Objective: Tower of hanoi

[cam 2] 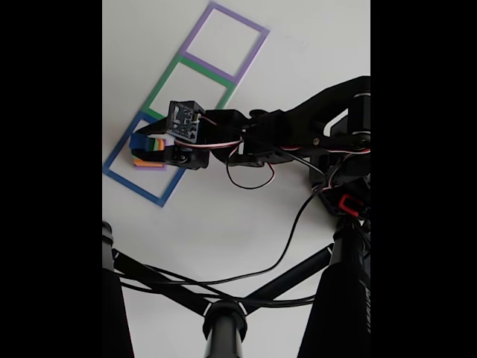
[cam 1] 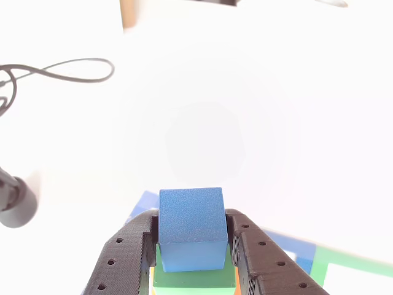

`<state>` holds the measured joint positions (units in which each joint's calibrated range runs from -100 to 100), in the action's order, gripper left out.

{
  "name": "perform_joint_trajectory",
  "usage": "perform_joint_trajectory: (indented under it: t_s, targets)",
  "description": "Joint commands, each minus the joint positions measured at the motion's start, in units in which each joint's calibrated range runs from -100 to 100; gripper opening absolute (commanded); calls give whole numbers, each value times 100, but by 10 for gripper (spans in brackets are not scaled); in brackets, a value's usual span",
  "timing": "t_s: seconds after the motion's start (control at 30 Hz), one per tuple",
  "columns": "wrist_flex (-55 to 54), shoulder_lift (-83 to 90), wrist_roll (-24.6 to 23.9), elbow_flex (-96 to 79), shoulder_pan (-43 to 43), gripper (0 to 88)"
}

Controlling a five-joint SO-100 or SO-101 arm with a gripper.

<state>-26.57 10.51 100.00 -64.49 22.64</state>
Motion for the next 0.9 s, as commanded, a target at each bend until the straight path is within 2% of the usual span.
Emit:
perform_joint_trajectory:
  t_s: [0.0,0.27,0.6,0.87]
  targets:
    - [-169,35,0,76,-68,35]
    - [-275,11,0,-33,-39,46]
    - [-356,3,0,-69,-97,171]
    - [-412,91,0,-33,-183,223]
